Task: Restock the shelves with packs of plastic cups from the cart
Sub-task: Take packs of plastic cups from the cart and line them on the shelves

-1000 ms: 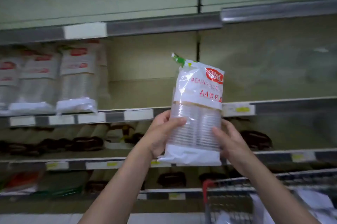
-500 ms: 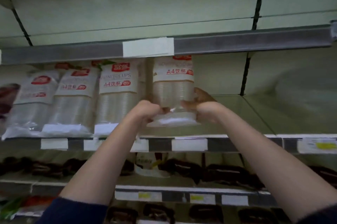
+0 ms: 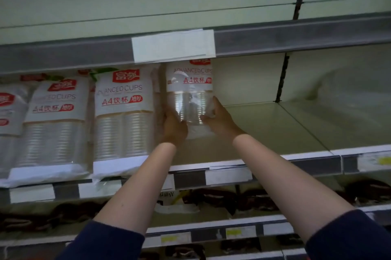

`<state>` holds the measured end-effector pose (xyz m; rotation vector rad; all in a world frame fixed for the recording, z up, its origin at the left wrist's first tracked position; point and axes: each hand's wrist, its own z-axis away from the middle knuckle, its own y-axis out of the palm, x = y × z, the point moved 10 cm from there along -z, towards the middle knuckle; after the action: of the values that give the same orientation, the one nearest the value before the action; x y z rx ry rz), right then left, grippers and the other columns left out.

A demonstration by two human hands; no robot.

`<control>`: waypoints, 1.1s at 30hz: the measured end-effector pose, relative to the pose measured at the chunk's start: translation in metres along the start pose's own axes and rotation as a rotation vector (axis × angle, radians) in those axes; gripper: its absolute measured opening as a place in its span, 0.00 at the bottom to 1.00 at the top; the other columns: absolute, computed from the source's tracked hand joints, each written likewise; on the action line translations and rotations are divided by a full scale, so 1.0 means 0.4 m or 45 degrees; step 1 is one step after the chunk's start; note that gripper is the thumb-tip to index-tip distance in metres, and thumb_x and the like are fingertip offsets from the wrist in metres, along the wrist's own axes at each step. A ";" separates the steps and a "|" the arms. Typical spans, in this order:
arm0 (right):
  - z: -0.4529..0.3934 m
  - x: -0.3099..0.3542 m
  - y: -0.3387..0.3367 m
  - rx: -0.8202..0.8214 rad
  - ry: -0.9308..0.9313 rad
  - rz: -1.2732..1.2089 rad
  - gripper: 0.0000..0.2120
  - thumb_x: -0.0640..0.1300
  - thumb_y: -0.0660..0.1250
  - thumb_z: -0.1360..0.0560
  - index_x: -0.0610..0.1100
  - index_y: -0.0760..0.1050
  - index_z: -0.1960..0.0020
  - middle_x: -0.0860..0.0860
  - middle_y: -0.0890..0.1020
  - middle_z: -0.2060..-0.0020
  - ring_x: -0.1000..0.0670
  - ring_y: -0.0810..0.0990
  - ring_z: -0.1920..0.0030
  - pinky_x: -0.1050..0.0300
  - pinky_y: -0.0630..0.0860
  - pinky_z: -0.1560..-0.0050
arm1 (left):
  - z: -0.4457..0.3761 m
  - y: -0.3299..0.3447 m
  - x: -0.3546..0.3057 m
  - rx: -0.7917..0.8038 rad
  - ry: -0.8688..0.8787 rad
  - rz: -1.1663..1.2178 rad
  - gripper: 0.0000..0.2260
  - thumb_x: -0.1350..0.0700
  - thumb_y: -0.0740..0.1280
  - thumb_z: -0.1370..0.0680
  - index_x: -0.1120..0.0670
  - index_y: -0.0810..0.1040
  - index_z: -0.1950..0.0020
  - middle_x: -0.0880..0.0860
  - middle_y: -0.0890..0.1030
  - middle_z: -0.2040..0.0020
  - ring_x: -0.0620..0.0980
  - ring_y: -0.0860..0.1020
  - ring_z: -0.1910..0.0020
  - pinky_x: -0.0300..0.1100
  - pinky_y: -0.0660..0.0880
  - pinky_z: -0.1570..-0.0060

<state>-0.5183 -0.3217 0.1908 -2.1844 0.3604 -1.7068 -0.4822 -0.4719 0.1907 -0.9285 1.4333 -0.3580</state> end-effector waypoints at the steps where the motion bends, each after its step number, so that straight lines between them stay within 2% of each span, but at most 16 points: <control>1: 0.005 0.002 -0.005 -0.008 0.018 -0.004 0.25 0.38 0.66 0.28 0.46 0.64 0.33 0.56 0.74 0.61 0.48 0.74 0.55 0.55 0.70 0.55 | 0.002 0.010 -0.004 0.056 -0.003 -0.053 0.32 0.59 0.57 0.19 0.66 0.38 0.25 0.63 0.51 0.23 0.59 0.55 0.24 0.42 0.50 0.28; 3: 0.019 -0.001 -0.019 -0.027 0.067 -0.010 0.25 0.39 0.66 0.29 0.46 0.64 0.34 0.48 0.78 0.49 0.43 0.77 0.48 0.51 0.74 0.47 | -0.004 0.022 -0.016 0.082 0.014 0.031 0.32 0.60 0.60 0.20 0.66 0.43 0.25 0.63 0.57 0.24 0.59 0.61 0.27 0.43 0.58 0.30; 4: 0.029 -0.001 -0.025 -0.008 0.084 -0.008 0.28 0.41 0.68 0.30 0.46 0.62 0.32 0.46 0.78 0.42 0.42 0.77 0.42 0.47 0.74 0.42 | 0.002 0.026 -0.019 0.084 0.004 0.030 0.31 0.59 0.61 0.20 0.66 0.47 0.24 0.64 0.59 0.25 0.60 0.63 0.28 0.45 0.60 0.31; 6: 0.056 0.003 -0.036 0.074 0.141 0.017 0.40 0.45 0.69 0.29 0.47 0.52 0.24 0.45 0.70 0.31 0.40 0.70 0.32 0.46 0.71 0.35 | 0.019 0.018 -0.026 0.089 -0.025 0.006 0.31 0.57 0.62 0.21 0.65 0.49 0.24 0.64 0.58 0.25 0.61 0.63 0.27 0.46 0.60 0.31; 8: 0.098 -0.011 -0.074 0.137 0.244 0.072 0.44 0.47 0.68 0.26 0.47 0.41 0.22 0.44 0.62 0.25 0.41 0.65 0.28 0.52 0.68 0.33 | 0.047 0.009 -0.049 0.079 -0.032 -0.044 0.34 0.55 0.62 0.21 0.65 0.45 0.24 0.63 0.54 0.23 0.60 0.59 0.26 0.45 0.57 0.30; 11: 0.175 -0.019 -0.176 0.100 0.240 0.037 0.41 0.45 0.66 0.24 0.49 0.43 0.22 0.46 0.59 0.24 0.43 0.63 0.26 0.54 0.65 0.32 | 0.127 -0.001 -0.118 -0.022 0.022 -0.080 0.39 0.53 0.62 0.21 0.65 0.37 0.25 0.61 0.44 0.22 0.58 0.50 0.23 0.45 0.51 0.25; 13: 0.244 -0.031 -0.251 0.029 0.223 -0.153 0.38 0.43 0.66 0.24 0.49 0.47 0.22 0.46 0.62 0.25 0.45 0.65 0.28 0.56 0.66 0.32 | 0.224 0.008 -0.185 -0.084 0.093 -0.003 0.38 0.54 0.63 0.21 0.64 0.39 0.24 0.62 0.48 0.22 0.59 0.52 0.23 0.47 0.53 0.25; 16: 0.370 -0.080 -0.375 -0.114 0.218 -0.355 0.30 0.40 0.65 0.24 0.45 0.57 0.25 0.44 0.70 0.31 0.48 0.72 0.35 0.60 0.67 0.39 | 0.411 0.073 -0.297 -0.114 0.213 0.169 0.34 0.53 0.62 0.21 0.61 0.46 0.23 0.60 0.56 0.23 0.56 0.56 0.24 0.44 0.56 0.27; 19: 0.526 -0.201 -0.505 -0.259 0.269 -0.528 0.24 0.35 0.64 0.24 0.41 0.64 0.30 0.42 0.75 0.40 0.53 0.77 0.50 0.51 0.74 0.37 | 0.608 0.210 -0.378 -0.103 0.321 0.295 0.33 0.54 0.63 0.22 0.59 0.49 0.23 0.57 0.58 0.23 0.52 0.58 0.24 0.36 0.54 0.30; 21: 0.622 -0.311 -0.581 -0.308 0.366 -0.516 0.22 0.33 0.64 0.25 0.40 0.66 0.32 0.44 0.75 0.47 0.57 0.76 0.56 0.53 0.75 0.44 | 0.721 0.327 -0.418 -0.001 0.380 0.317 0.33 0.55 0.65 0.22 0.60 0.52 0.23 0.57 0.62 0.24 0.52 0.62 0.26 0.30 0.56 0.36; 22: 0.672 -0.374 -0.630 -0.346 0.425 -0.480 0.22 0.33 0.64 0.25 0.39 0.66 0.33 0.44 0.75 0.48 0.55 0.76 0.56 0.54 0.75 0.46 | 0.776 0.398 -0.438 0.088 0.394 0.304 0.32 0.55 0.65 0.23 0.60 0.53 0.23 0.58 0.62 0.25 0.52 0.63 0.26 0.30 0.57 0.37; 24: 0.785 -0.498 -0.743 -0.458 0.551 -0.364 0.21 0.33 0.64 0.26 0.37 0.67 0.34 0.43 0.77 0.49 0.50 0.76 0.54 0.56 0.74 0.49 | 0.881 0.550 -0.477 0.315 0.388 0.257 0.33 0.54 0.65 0.22 0.60 0.52 0.23 0.57 0.62 0.25 0.52 0.62 0.26 0.32 0.58 0.35; 27: 0.974 -0.647 -0.923 -0.691 0.722 -0.239 0.20 0.31 0.63 0.26 0.35 0.68 0.35 0.40 0.77 0.49 0.48 0.75 0.52 0.56 0.72 0.50 | 1.016 0.752 -0.525 0.645 0.387 0.161 0.33 0.52 0.64 0.22 0.60 0.51 0.23 0.57 0.62 0.24 0.52 0.62 0.26 0.38 0.59 0.31; 30: 1.163 -0.741 -1.073 -0.922 0.862 -0.152 0.18 0.35 0.64 0.26 0.39 0.70 0.36 0.42 0.78 0.47 0.46 0.77 0.51 0.52 0.72 0.50 | 1.135 0.897 -0.566 0.910 0.397 0.105 0.33 0.51 0.64 0.22 0.61 0.52 0.23 0.58 0.63 0.25 0.54 0.63 0.26 0.41 0.62 0.31; 33: 1.323 -0.785 -1.178 -1.109 0.973 -0.122 0.17 0.37 0.64 0.26 0.41 0.70 0.37 0.44 0.78 0.46 0.46 0.76 0.50 0.53 0.74 0.51 | 1.261 1.010 -0.614 1.141 0.474 0.010 0.29 0.49 0.65 0.23 0.60 0.62 0.26 0.57 0.70 0.29 0.55 0.68 0.29 0.41 0.66 0.36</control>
<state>-0.0873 0.2922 -0.0040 -1.8871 1.4292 -2.7626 -0.1740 0.1182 0.0039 -0.1215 1.3849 -1.0994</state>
